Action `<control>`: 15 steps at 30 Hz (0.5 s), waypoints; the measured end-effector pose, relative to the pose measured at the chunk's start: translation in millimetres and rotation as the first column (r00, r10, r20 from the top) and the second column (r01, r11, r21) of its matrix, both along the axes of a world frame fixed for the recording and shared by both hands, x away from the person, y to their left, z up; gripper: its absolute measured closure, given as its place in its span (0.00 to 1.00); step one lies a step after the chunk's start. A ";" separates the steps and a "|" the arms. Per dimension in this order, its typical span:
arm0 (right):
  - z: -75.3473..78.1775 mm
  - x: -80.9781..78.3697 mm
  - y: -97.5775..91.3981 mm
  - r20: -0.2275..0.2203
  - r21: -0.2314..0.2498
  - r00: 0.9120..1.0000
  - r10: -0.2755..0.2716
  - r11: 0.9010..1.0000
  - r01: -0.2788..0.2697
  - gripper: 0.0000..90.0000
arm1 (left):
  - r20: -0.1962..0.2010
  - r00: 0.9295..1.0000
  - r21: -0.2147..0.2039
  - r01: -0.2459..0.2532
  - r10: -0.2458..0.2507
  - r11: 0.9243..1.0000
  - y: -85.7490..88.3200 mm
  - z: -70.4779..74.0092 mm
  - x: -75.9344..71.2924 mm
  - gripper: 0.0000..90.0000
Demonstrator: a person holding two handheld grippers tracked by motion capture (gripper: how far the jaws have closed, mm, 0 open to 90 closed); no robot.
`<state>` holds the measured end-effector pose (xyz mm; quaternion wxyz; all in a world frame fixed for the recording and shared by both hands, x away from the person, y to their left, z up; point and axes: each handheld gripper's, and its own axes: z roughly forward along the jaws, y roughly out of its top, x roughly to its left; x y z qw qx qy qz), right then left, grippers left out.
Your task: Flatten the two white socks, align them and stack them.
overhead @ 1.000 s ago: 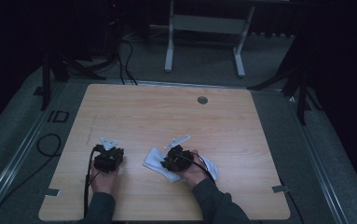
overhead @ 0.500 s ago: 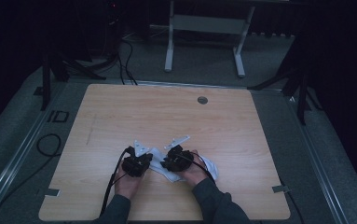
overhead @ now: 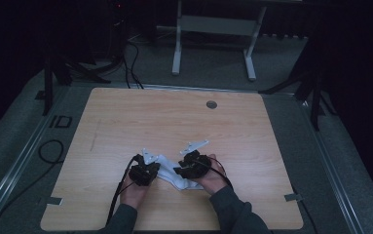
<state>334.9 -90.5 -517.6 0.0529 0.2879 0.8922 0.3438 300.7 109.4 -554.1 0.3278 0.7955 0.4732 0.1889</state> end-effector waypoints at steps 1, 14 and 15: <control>3.5 1.0 -7.5 0.006 0.004 1.000 -0.016 1.000 0.016 0.71 | -0.001 1.000 0.000 -0.001 0.001 1.000 -0.2 -0.1 0.0 1.00; 13.4 2.3 -53.4 0.029 -0.003 0.991 -0.128 0.992 0.128 0.72 | -0.010 1.000 -0.004 -0.007 0.007 1.000 0.2 0.1 -1.9 1.00; 14.4 1.7 -56.9 0.028 0.002 0.990 -0.139 0.990 0.139 0.73 | -0.011 1.000 -0.003 -0.006 0.006 1.000 0.5 0.2 -2.2 1.00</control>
